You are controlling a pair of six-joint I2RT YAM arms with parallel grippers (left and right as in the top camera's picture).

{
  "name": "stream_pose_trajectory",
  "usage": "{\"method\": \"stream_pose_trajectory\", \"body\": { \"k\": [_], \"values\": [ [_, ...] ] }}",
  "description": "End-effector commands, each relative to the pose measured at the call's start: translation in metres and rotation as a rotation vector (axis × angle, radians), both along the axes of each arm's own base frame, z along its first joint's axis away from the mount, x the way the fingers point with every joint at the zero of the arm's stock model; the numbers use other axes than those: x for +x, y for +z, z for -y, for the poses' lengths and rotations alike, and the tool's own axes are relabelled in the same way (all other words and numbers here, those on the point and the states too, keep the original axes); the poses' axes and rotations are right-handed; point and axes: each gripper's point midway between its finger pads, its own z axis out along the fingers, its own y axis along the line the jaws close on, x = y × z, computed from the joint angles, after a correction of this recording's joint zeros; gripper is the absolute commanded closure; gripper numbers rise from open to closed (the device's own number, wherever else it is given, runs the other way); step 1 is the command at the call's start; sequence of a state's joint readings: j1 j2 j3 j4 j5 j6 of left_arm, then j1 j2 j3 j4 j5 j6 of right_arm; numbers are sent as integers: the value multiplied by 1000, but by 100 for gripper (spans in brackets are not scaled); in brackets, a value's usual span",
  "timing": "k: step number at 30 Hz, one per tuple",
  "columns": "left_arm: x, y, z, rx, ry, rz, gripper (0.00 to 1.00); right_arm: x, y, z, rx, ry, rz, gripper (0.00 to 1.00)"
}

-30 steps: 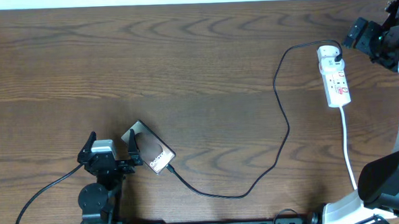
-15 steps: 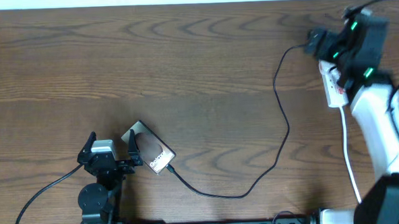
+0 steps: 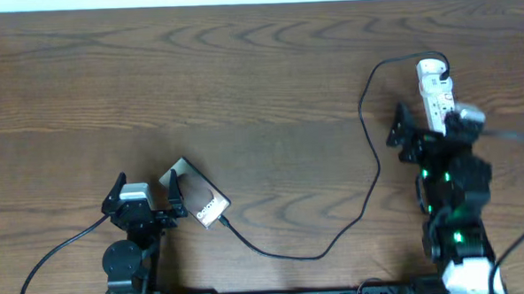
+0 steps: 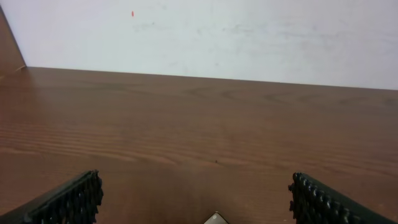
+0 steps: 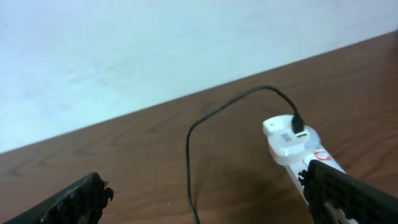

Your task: Plug charger to phone and switch on socket

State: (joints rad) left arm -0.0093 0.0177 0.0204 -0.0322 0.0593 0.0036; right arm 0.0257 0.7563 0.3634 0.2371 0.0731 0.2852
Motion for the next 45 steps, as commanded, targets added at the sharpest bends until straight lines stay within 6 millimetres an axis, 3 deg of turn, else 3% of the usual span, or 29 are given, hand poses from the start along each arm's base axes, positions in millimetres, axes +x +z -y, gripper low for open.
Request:
{"method": "stream_pose_trajectory", "body": {
  "k": [1,13,19,21,30,45],
  "values": [
    [-1,-16,-2,1,12,-48,5,-18,-1,0,3,-14,52,1],
    [-1,-16,-2,1,12,-48,5,-62,-24,3,11,-24,215,1],
    [-1,-16,-2,1,12,-48,5,-74,-46,4,-42,-20,140,1],
    [-1,-16,-2,1,12,-48,5,-74,-61,4,-71,-16,80,1],
    [-1,-16,-2,1,12,-48,5,-74,-62,-10,-380,98,72,1],
    [-1,-16,-2,1,12,-48,5,-74,-61,-10,-378,98,75,1]
  ]
}}
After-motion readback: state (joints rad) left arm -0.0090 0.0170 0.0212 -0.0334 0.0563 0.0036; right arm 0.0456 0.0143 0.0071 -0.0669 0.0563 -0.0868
